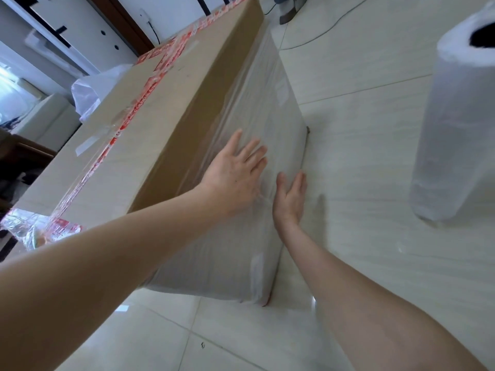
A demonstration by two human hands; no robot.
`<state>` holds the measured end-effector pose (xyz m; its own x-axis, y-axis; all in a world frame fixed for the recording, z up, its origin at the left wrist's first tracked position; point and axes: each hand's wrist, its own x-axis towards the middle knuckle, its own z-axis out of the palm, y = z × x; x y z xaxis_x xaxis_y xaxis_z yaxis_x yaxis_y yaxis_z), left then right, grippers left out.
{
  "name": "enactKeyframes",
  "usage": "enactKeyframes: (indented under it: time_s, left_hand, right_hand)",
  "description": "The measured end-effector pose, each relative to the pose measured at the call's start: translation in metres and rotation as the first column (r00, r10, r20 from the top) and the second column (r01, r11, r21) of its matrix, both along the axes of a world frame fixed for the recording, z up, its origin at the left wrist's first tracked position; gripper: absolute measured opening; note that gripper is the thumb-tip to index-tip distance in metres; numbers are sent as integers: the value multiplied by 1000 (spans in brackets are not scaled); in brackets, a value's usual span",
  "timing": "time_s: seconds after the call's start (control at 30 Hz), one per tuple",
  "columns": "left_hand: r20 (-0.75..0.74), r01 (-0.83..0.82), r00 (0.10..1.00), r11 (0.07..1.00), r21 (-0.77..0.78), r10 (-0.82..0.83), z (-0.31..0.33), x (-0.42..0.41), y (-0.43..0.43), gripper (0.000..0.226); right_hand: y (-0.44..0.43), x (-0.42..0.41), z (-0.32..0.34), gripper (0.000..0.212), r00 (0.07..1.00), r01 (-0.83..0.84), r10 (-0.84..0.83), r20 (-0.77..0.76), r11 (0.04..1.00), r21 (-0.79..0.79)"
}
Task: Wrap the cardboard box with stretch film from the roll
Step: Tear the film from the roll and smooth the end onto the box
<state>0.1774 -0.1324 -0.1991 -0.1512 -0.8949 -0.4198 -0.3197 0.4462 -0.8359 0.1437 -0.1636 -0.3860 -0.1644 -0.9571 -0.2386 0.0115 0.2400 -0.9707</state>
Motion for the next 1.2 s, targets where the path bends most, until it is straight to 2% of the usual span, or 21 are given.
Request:
enactKeyframes:
  time_s: [0.1, 0.23, 0.53, 0.73, 0.9, 0.97, 1.1, 1.2]
  left_hand:
    - [88, -27, 996, 999, -24, 29, -1, 9, 3, 68]
    - [178, -55, 982, 998, -44, 62, -4, 13, 0, 71]
    - [185, -15, 982, 998, -58, 25, -11, 22, -2, 74]
    - [159, -32, 986, 998, -55, 40, -6, 18, 1, 73]
    - [17, -110, 994, 990, -93, 112, -4, 3, 0, 67]
    - [8, -102, 995, 990, -98, 103, -11, -6, 1, 64]
    - [1, -87, 996, 996, -8, 87, -35, -16, 10, 64]
    - [-18, -116, 993, 993, 18, 116, -40, -9, 10, 63]
  right_hand:
    - [14, 16, 10, 65, 996, -88, 89, 23, 995, -46]
    - [22, 37, 13, 63, 977, -192, 194, 89, 981, -28]
    - [19, 52, 9, 61, 984, -145, 144, 108, 989, -1]
    - [18, 48, 10, 62, 981, -154, 155, 119, 988, -16]
    - [10, 22, -1, 51, 990, -111, 117, 79, 991, -76]
    - [3, 9, -10, 54, 995, -94, 96, 36, 994, -50]
    - [-4, -10, -31, 62, 998, -51, 50, 22, 998, 34]
    - [0, -10, -45, 64, 997, -80, 79, 21, 994, 78]
